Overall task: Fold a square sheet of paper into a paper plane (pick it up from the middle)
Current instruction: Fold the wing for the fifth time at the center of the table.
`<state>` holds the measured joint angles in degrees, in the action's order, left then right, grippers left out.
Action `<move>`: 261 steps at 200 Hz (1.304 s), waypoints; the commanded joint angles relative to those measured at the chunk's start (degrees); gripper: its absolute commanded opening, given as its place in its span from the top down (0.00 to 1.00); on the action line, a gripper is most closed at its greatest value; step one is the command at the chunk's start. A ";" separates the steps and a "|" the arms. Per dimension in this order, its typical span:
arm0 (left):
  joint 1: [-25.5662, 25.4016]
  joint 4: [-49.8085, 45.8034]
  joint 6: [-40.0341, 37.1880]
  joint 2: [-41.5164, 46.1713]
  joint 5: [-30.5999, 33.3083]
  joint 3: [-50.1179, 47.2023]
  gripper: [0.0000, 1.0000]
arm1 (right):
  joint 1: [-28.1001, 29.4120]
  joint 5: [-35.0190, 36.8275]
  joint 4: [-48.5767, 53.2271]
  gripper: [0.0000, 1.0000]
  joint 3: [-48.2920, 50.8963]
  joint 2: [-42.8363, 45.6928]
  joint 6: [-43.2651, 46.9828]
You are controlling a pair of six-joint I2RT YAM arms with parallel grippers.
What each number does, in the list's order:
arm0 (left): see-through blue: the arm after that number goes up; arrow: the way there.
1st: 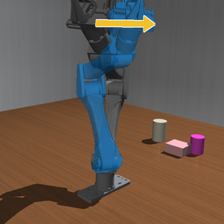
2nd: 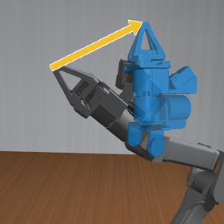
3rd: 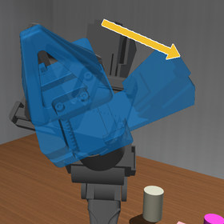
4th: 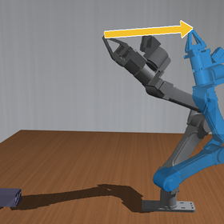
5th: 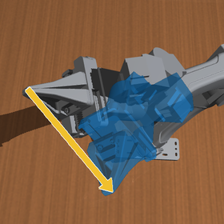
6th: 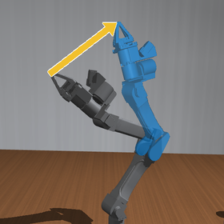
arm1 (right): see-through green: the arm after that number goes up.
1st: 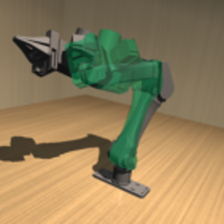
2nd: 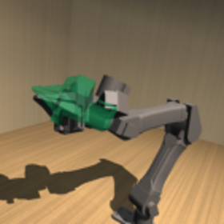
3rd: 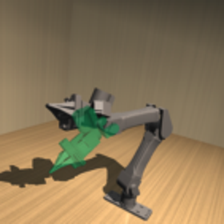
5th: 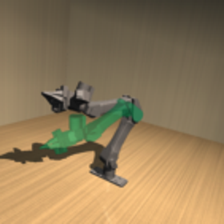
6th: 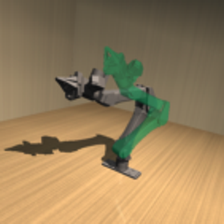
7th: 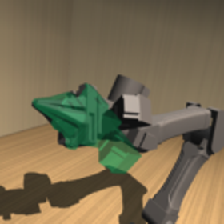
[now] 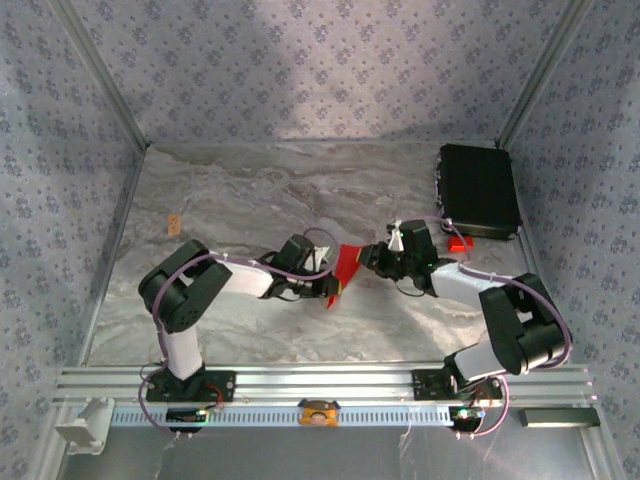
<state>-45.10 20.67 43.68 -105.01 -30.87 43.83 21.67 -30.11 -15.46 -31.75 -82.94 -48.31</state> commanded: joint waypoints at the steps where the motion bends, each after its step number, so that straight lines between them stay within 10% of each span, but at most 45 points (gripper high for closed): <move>1: 0.56 3.93 2.02 -1.36 -2.90 -0.51 1.00 | 0.33 -3.43 -2.20 0.75 -0.90 -1.78 1.63; 261: 2.75 19.65 20.92 -11.10 -11.23 -1.02 1.00 | -0.81 -8.74 -6.62 0.81 -5.12 -13.99 2.24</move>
<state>-41.87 37.85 62.35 -113.34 -43.24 43.70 21.65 -37.58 -21.69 -35.79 -96.31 -47.40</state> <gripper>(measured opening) 0.043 0.201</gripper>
